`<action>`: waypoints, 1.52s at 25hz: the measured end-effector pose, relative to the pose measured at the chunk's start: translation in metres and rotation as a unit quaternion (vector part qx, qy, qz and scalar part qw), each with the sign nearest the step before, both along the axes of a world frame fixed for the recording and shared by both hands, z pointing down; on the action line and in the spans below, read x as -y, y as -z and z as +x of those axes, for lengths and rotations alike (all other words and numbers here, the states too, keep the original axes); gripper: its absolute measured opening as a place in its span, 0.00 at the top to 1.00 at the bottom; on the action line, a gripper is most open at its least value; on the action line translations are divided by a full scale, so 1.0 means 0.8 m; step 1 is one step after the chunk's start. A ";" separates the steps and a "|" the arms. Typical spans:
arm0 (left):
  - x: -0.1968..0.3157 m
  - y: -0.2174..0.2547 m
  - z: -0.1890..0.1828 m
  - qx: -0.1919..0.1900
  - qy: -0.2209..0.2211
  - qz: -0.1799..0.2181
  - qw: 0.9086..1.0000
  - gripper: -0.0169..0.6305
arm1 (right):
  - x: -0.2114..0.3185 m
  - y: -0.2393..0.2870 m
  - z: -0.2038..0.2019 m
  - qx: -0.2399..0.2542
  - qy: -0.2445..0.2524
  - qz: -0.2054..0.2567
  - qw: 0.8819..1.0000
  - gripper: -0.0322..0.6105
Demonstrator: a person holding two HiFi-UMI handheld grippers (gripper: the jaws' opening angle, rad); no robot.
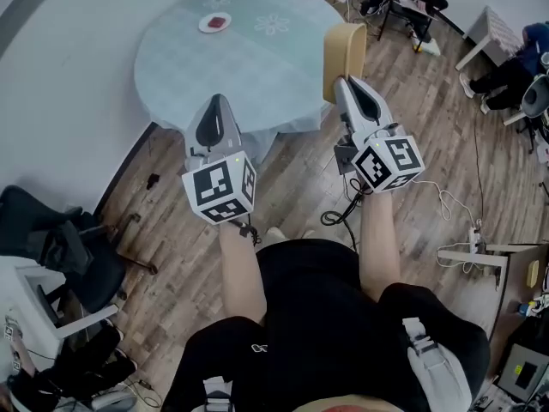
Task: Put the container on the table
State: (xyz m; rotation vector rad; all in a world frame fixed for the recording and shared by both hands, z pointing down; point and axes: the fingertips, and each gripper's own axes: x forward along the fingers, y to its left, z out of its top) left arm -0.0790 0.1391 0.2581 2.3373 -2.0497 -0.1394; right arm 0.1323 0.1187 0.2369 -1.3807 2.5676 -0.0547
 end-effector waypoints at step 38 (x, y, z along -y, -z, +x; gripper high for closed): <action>0.190 -0.058 -0.090 -0.012 0.035 -0.037 0.999 0.98 | 0.208 -0.034 -0.061 0.033 0.034 -0.020 0.999 0.90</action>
